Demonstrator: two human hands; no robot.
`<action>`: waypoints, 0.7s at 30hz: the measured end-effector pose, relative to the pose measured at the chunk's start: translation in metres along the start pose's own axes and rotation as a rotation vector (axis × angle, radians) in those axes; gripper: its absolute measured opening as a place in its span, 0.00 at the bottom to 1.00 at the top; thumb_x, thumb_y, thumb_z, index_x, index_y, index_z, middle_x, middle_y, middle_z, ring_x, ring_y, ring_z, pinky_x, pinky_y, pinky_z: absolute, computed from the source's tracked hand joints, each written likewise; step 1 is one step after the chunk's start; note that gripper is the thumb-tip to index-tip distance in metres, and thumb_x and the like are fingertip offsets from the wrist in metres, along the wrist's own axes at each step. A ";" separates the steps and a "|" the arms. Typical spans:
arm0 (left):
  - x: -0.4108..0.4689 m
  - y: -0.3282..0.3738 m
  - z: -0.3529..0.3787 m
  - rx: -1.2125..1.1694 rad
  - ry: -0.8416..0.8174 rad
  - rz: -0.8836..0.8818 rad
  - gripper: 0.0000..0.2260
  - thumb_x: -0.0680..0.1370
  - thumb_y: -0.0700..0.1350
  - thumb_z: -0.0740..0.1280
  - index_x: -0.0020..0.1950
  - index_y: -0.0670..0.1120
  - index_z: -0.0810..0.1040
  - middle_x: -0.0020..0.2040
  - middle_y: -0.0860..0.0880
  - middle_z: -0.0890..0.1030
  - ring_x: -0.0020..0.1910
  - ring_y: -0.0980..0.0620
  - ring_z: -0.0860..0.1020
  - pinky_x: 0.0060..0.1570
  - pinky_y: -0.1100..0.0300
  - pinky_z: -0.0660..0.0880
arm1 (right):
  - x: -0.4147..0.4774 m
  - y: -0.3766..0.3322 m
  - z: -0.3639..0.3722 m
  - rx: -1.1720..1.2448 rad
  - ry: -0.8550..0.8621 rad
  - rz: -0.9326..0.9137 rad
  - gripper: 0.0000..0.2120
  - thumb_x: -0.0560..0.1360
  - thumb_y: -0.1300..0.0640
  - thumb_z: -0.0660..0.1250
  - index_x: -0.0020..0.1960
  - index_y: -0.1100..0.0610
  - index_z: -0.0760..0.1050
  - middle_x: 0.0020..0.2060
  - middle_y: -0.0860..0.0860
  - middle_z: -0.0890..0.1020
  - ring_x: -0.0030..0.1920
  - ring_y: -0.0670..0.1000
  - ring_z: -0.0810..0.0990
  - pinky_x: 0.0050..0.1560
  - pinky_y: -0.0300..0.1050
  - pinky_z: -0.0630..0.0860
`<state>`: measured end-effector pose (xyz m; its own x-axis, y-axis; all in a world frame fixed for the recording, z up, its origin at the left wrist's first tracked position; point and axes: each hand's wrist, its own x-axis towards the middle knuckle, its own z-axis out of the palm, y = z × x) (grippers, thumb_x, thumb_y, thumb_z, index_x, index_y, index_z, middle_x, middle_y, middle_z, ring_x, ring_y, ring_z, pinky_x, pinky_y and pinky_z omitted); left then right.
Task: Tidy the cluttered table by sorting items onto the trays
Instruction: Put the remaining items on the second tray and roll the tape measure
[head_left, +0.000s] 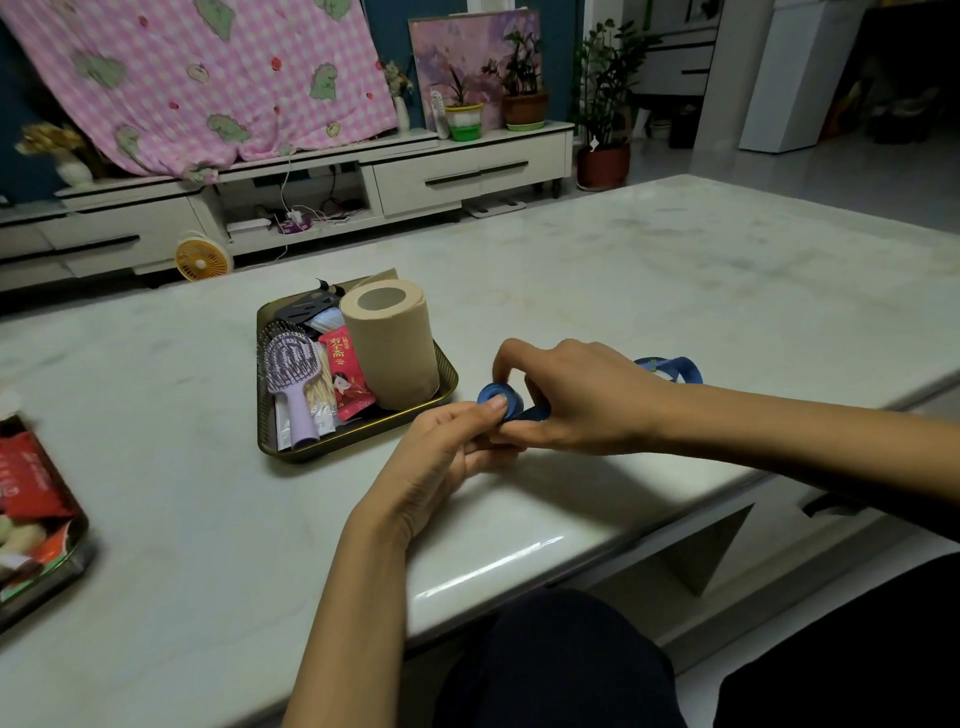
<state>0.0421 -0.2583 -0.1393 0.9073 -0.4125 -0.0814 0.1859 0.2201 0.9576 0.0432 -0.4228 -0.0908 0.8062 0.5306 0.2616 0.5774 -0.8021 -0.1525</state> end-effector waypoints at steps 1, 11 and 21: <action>0.000 0.000 -0.001 0.000 -0.012 0.000 0.14 0.69 0.47 0.68 0.47 0.37 0.80 0.41 0.44 0.82 0.39 0.54 0.81 0.42 0.63 0.79 | 0.000 0.000 -0.002 0.065 -0.074 0.009 0.19 0.73 0.45 0.66 0.60 0.50 0.66 0.28 0.41 0.69 0.29 0.41 0.69 0.30 0.35 0.61; -0.003 0.001 0.000 0.061 -0.024 -0.018 0.11 0.69 0.45 0.68 0.44 0.39 0.82 0.43 0.41 0.82 0.45 0.50 0.80 0.49 0.60 0.78 | 0.001 0.011 -0.020 0.597 -0.426 0.046 0.15 0.74 0.58 0.68 0.59 0.49 0.71 0.33 0.49 0.82 0.28 0.51 0.77 0.24 0.38 0.72; -0.003 0.001 0.003 0.007 0.014 -0.004 0.15 0.70 0.51 0.66 0.46 0.41 0.82 0.44 0.41 0.82 0.41 0.51 0.79 0.47 0.59 0.79 | -0.001 0.003 -0.002 0.124 -0.092 0.033 0.18 0.69 0.39 0.67 0.47 0.50 0.65 0.31 0.46 0.75 0.28 0.44 0.70 0.28 0.38 0.63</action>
<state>0.0390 -0.2592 -0.1370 0.9116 -0.4012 -0.0892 0.1871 0.2119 0.9592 0.0437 -0.4268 -0.0897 0.8300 0.5320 0.1674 0.5575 -0.7825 -0.2774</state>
